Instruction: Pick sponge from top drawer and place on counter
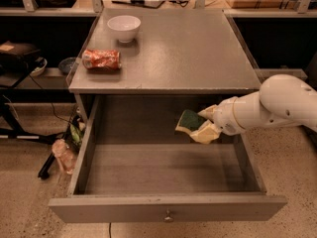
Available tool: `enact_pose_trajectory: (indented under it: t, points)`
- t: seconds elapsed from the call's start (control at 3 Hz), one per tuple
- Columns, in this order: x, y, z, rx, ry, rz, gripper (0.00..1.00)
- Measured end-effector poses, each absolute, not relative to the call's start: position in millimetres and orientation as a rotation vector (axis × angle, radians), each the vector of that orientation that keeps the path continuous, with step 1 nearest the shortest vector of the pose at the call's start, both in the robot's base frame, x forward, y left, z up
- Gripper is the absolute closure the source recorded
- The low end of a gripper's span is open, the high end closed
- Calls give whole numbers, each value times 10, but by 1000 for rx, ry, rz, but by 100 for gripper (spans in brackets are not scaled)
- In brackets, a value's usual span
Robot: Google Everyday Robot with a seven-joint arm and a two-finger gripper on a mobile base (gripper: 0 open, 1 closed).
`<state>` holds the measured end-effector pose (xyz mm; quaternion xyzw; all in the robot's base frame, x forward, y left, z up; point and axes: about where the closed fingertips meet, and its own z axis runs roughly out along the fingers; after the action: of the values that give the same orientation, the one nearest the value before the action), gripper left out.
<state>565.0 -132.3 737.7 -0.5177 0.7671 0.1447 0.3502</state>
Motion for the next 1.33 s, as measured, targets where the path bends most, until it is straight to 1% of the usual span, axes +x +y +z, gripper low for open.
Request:
enact_pose_trajectory:
  t: [0.33, 0.67, 1.33]
  points:
    - [5637, -1281, 7398, -1347, 1977, 388, 100]
    - [5578, -1231, 7678, -1351, 1924, 419, 100]
    - [5370, -1097, 8502, -1364, 1768, 424, 100]
